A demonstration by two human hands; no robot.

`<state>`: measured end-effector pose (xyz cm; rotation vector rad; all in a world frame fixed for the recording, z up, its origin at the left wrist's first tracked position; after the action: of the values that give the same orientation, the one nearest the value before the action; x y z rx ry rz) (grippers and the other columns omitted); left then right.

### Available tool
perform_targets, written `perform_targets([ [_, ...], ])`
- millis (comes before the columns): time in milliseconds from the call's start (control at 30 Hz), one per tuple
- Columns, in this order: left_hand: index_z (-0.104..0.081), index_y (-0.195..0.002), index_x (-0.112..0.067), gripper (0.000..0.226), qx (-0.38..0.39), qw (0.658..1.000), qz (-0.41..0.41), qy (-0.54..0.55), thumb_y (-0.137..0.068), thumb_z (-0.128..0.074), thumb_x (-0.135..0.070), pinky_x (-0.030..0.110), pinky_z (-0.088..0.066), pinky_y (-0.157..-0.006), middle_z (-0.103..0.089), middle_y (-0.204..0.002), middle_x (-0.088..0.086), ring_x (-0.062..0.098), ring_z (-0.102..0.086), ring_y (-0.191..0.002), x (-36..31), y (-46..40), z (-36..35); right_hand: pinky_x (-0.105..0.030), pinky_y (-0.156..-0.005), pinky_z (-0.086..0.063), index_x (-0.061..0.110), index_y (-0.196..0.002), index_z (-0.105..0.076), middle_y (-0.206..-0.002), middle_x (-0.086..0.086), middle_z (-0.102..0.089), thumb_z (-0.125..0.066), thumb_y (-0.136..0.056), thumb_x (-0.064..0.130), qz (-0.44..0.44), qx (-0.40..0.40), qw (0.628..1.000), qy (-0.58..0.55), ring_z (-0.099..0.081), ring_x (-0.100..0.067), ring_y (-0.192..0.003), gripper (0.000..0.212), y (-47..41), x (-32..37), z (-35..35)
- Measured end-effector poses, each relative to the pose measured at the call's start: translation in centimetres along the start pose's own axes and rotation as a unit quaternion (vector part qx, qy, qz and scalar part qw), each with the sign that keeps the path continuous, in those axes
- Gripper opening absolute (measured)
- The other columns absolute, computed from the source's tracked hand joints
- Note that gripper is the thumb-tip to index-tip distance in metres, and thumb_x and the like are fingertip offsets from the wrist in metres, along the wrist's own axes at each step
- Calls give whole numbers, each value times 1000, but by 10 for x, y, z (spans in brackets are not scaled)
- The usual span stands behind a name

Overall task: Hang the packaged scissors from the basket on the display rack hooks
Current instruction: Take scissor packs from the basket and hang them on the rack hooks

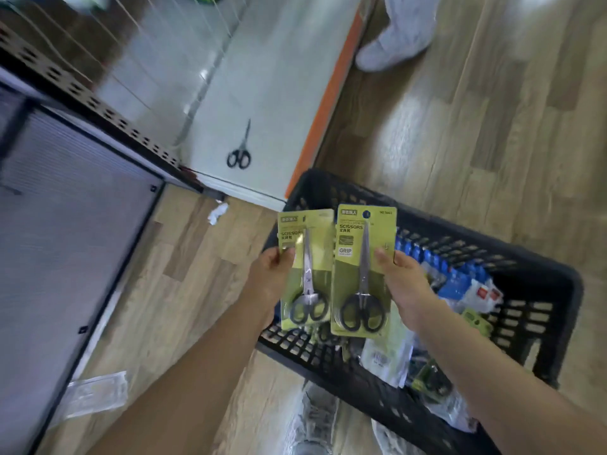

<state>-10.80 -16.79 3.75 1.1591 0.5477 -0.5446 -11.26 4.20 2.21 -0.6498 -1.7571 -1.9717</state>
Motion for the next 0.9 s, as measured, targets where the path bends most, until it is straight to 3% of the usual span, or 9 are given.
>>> perform_targets([
  [133,-55,-103,-12,25,-51,998,-45,13,-99,-42,-34,34,-44,-84,-60,-99,7,23,-55,-93,-90,53,52,-42,-101,-40,20,-102,-63,-109,1,-65,-49,-96,39,87,22,996,26,-57,-23,-105,24,69,110,-17],
  [233,-51,-121,-13,41,-71,995,-71,26,-98,-39,-44,40,-39,-102,-56,-121,4,23,-52,-113,-153,94,92,-27,-88,-35,23,-92,-52,-88,7,-56,-46,-98,31,147,43,988,32,-48,-14,-91,11,125,186,-29],
  [300,-52,-117,-11,39,-87,990,-94,53,-95,-44,-43,35,-39,-97,-54,-116,-1,17,-48,-110,-202,140,125,-27,-87,-37,21,-100,-55,-97,2,-61,-46,-99,27,194,73,978,38,-51,-15,-93,11,178,240,-40],
  [367,-54,-103,-2,38,-111,982,-126,92,-85,-54,-35,32,-40,-77,-57,-96,9,20,-51,-92,-249,190,160,-30,-90,-41,16,-106,-60,-108,-4,-64,-48,-98,26,253,96,962,40,-57,-20,-100,18,235,292,-51],
  [467,-53,-100,1,31,-146,969,-171,107,-85,-56,-26,35,-39,-68,-56,-88,16,20,-50,-77,-308,268,213,-30,-89,-41,15,-104,-59,-101,0,-63,-48,-98,26,313,129,940,46,-57,-18,-98,16,322,359,-63],
  [533,-57,-94,-6,21,-172,954,-210,124,-85,-57,-26,37,-43,-71,-59,-86,16,25,-55,-78,-341,326,249,-26,-84,-38,16,-102,-58,-96,-2,-60,-49,-97,22,353,149,923,35,-54,-18,-93,12,385,398,-69],
  [667,-61,-91,-10,35,-241,912,-285,171,-68,-60,-37,46,-49,-84,-66,-93,16,32,-62,-87,-381,436,324,-24,-83,-36,14,-111,-56,-106,-1,-58,-48,-98,20,431,199,880,30,-52,-17,-99,16,512,452,-87],
  [767,-60,-106,-1,36,-305,870,-325,209,-81,-62,-27,55,-49,-91,-68,-106,19,38,-63,-100,-390,531,369,-29,-92,-36,9,-130,-48,-120,2,-51,-45,-99,23,487,242,838,45,-48,-19,-111,34,602,474,-106],
  [900,-60,-109,-12,18,-369,824,-344,256,-95,-53,-22,46,-51,-91,-69,-107,7,29,-64,-100,-361,627,411,-32,-87,-37,12,-125,-50,-123,-3,-54,-44,-98,29,510,312,798,75,-49,-21,-106,32,699,468,-142],
])
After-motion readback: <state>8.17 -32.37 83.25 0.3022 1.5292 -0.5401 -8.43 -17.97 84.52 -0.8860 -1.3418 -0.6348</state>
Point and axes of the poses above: each hand's wrist, its own y-axis away from the middle knuckle, its own z-axis out of the back of the hand, x = y × z, the point moved 5 cm from there along -y, towards the middle knuckle
